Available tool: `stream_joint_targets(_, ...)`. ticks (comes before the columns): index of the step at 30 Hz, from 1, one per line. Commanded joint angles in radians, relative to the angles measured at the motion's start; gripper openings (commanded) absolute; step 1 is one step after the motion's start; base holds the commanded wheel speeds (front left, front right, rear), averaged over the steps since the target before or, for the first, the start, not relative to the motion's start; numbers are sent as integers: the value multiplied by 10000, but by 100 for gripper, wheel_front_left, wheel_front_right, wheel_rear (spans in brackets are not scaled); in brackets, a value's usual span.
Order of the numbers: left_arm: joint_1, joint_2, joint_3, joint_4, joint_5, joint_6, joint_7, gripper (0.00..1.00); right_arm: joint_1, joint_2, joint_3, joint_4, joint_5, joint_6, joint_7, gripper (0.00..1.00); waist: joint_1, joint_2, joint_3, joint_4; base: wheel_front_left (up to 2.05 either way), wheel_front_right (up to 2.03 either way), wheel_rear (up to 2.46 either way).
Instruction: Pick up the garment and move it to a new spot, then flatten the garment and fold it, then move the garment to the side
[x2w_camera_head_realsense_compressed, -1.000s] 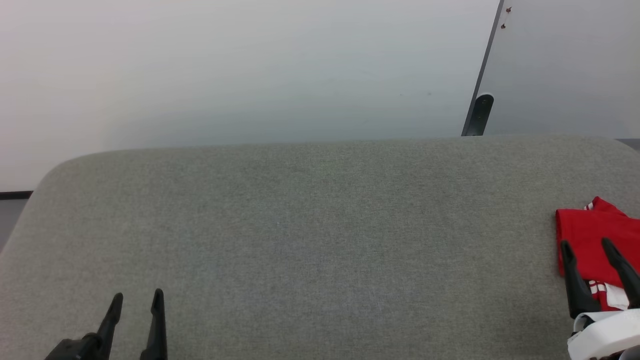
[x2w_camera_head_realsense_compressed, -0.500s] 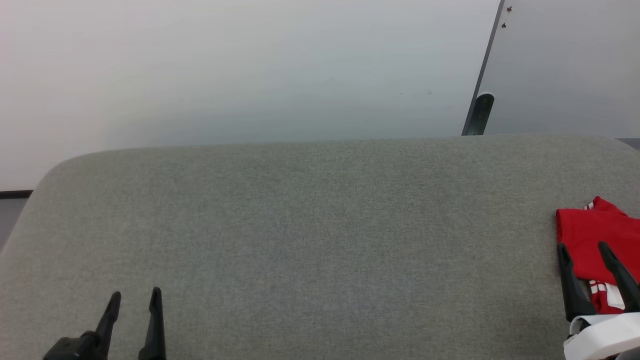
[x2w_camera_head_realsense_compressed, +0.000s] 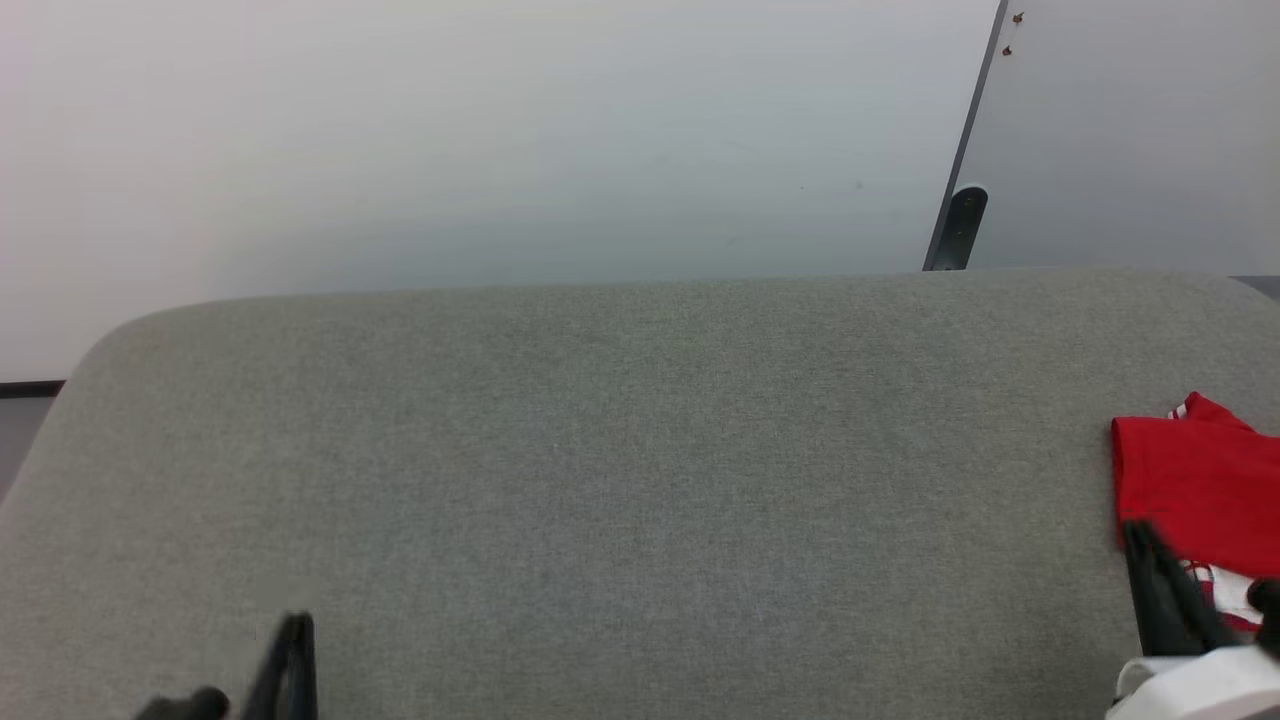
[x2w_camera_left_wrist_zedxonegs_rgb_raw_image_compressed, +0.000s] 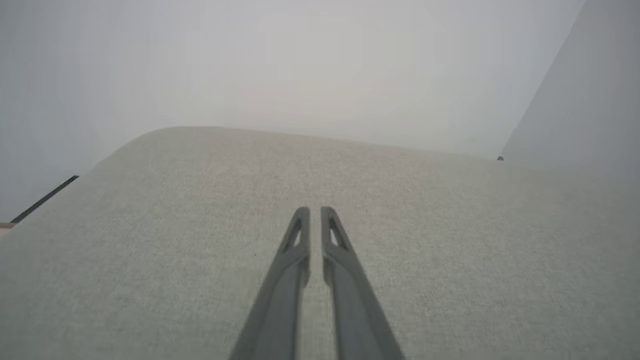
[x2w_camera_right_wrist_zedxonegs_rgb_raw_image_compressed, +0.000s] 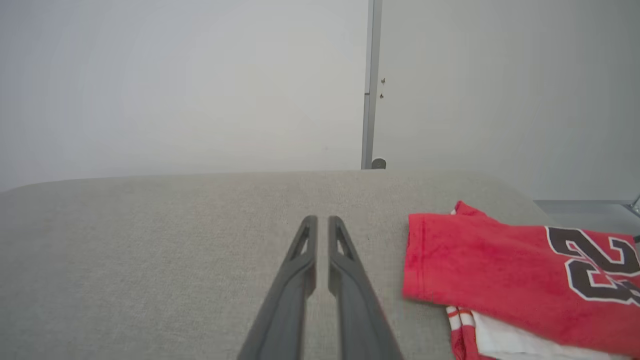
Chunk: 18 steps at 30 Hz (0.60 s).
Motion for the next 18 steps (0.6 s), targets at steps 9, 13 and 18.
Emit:
stream_joint_targets(9,-281,-338,272,168,-1285,-275,404,0,-189,171,-97,234,1517,-1,231,0,0,-1,28,32,0,0,0)
stream_joint_targets(13,-417,-487,398,258,-1858,-405,590,0,-255,249,-115,308,2203,-1,311,0,0,-1,41,47,0,0,0)
stream_joint_targets(18,-583,-665,548,363,-2536,-558,808,0,-337,341,-139,404,3016,-1,406,0,0,-1,58,67,0,0,0)
